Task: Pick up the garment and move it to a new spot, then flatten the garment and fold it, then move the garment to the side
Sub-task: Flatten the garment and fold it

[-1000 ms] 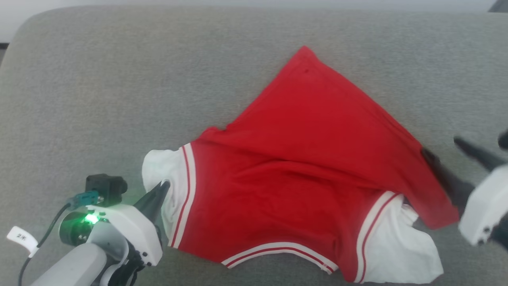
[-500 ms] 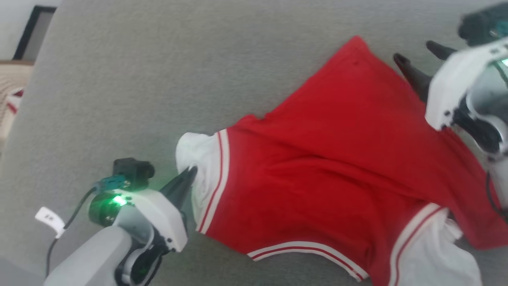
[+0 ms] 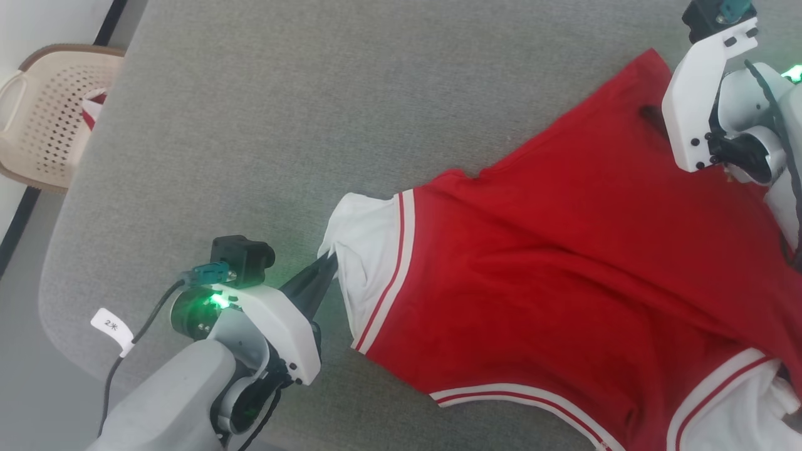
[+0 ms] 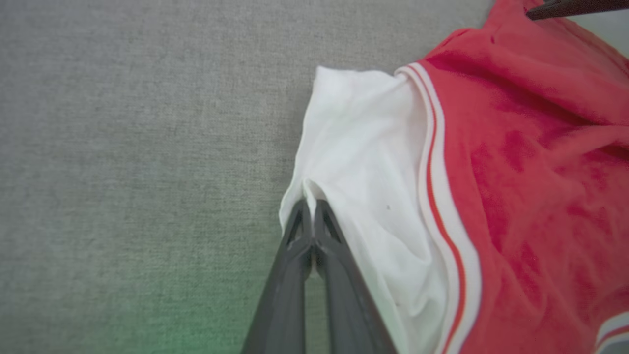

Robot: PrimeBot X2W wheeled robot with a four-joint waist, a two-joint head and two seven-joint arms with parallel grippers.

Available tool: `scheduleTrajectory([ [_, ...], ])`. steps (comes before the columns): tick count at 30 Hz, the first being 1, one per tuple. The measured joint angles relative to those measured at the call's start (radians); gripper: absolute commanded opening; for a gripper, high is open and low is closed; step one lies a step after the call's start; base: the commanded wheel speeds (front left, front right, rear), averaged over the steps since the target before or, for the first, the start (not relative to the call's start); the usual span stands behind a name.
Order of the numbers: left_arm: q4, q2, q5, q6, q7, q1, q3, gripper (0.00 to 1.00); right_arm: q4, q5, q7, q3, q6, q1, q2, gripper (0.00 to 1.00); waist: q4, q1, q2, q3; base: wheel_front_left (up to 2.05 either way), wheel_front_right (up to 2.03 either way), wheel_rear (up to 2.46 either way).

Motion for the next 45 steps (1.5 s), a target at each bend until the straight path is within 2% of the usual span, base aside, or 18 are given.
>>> scheduleTrajectory([
  [3,0.021,-0.008,0.000,-0.010,-0.003,-0.005,-0.002,0.00,0.055,0.015,0.046,0.069,0.000,-0.036,-0.005,1.00,0.010,0.0000,0.0000,0.005,0.00,0.00,0.00],
  [4,0.034,-0.016,0.000,-0.013,-0.007,-0.010,-0.004,0.00,0.090,0.038,0.079,0.102,0.000,-0.050,-0.009,0.00,0.014,0.0000,0.0000,0.007,0.00,0.00,0.00],
  [7,0.051,-0.020,-0.004,-0.022,-0.010,-0.016,-0.001,0.00,0.082,0.080,0.101,0.161,0.001,-0.060,-0.018,0.00,0.012,0.0000,0.0000,0.006,0.00,0.00,0.00],
  [13,0.077,0.005,-0.041,-0.015,-0.001,-0.032,0.039,0.00,0.084,0.126,0.016,0.198,0.001,-0.076,-0.042,0.00,-0.017,0.0000,0.0000,-0.010,0.00,0.00,0.00],
  [21,0.022,0.123,-0.035,0.016,0.076,-0.158,0.096,0.00,-0.006,0.191,-0.099,0.258,0.001,-0.103,-0.093,0.00,-0.092,0.0000,0.0000,-0.067,0.00,0.00,0.00],
  [31,0.032,0.242,-0.017,0.009,0.224,-0.431,0.157,0.00,-0.104,0.243,-0.191,0.266,0.001,-0.139,-0.136,0.00,-0.198,0.0000,0.0000,-0.158,0.00,0.00,0.00],
  [40,0.114,0.253,0.029,-0.031,0.308,-0.646,0.155,0.00,-0.187,0.242,-0.219,0.218,0.001,-0.183,-0.152,0.00,-0.280,0.0000,0.0000,-0.222,0.00,0.00,0.00],
  [45,0.193,0.235,0.076,-0.056,0.312,-0.767,0.145,0.00,-0.193,0.210,-0.230,0.172,0.001,-0.214,-0.159,0.00,-0.307,-0.0001,0.0000,-0.227,0.00,0.00,0.00],
])
